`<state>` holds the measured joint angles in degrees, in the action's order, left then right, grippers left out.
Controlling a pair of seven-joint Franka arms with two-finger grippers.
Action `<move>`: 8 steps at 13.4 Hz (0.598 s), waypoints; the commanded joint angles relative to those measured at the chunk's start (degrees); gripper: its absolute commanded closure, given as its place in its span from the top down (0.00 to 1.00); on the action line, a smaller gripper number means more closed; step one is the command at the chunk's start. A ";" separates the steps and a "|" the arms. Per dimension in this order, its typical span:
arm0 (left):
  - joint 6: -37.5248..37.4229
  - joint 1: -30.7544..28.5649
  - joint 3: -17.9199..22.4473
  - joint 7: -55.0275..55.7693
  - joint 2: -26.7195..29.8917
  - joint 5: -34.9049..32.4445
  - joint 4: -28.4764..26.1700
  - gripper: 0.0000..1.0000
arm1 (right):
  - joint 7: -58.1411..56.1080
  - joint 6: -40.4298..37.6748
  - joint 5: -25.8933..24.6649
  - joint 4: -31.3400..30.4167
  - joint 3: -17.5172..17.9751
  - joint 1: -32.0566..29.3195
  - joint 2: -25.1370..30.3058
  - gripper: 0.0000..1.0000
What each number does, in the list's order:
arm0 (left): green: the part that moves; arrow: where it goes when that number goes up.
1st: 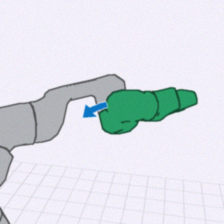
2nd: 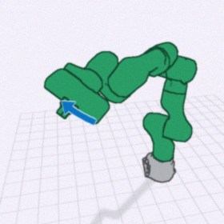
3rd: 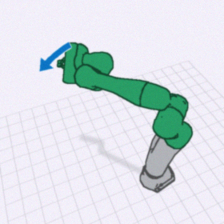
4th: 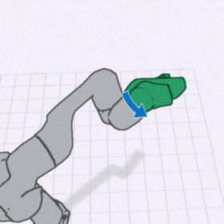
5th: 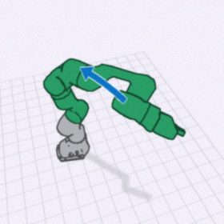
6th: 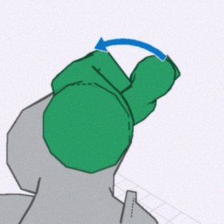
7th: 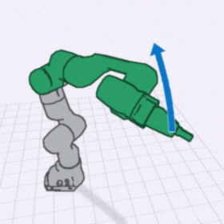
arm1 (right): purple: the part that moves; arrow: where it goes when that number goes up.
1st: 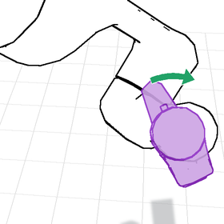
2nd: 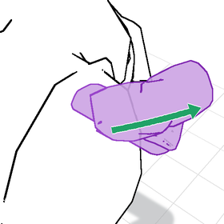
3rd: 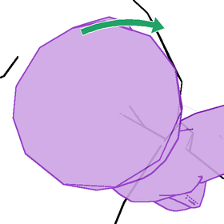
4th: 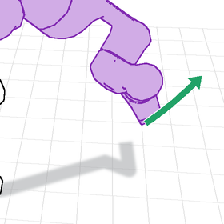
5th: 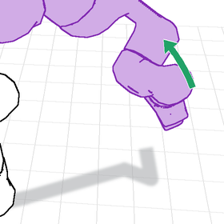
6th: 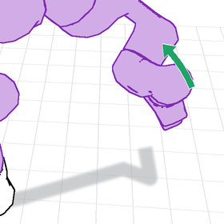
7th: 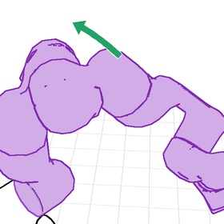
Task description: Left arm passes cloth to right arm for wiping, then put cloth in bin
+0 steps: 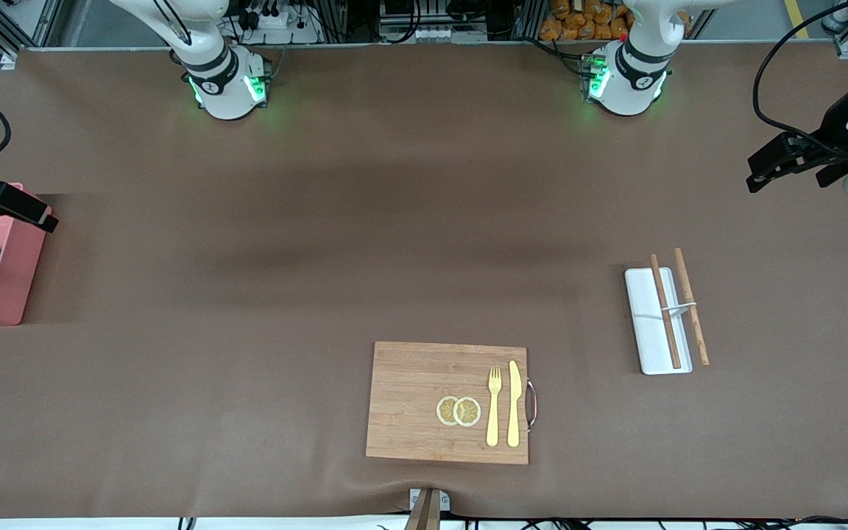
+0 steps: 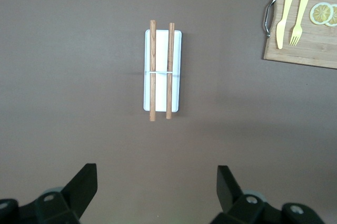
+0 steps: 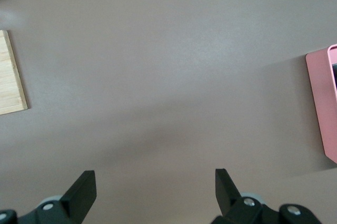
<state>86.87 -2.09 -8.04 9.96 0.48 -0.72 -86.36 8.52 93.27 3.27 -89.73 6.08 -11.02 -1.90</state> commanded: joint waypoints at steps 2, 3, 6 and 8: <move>-0.30 -0.37 0.13 -1.44 1.63 0.81 -1.27 1.00 | -1.93 0.94 0.07 -0.54 -0.89 0.47 0.67 1.00; -0.30 -0.46 0.13 -1.44 1.63 0.81 -1.27 1.00 | -1.93 1.21 -0.02 -0.71 -4.03 3.52 1.01 1.00; -0.30 -0.46 0.13 -1.44 1.63 0.81 -1.27 1.00 | -6.91 -0.02 -0.20 0.25 -11.44 9.53 1.54 1.00; -0.30 -0.46 0.13 -1.44 1.63 0.81 -1.27 1.00 | -7.03 -2.04 -0.11 1.13 -11.09 9.53 1.63 1.00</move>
<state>86.87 -2.16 -8.03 9.96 0.48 -0.72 -86.36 2.53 92.90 3.19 -88.97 -4.02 -2.86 -1.54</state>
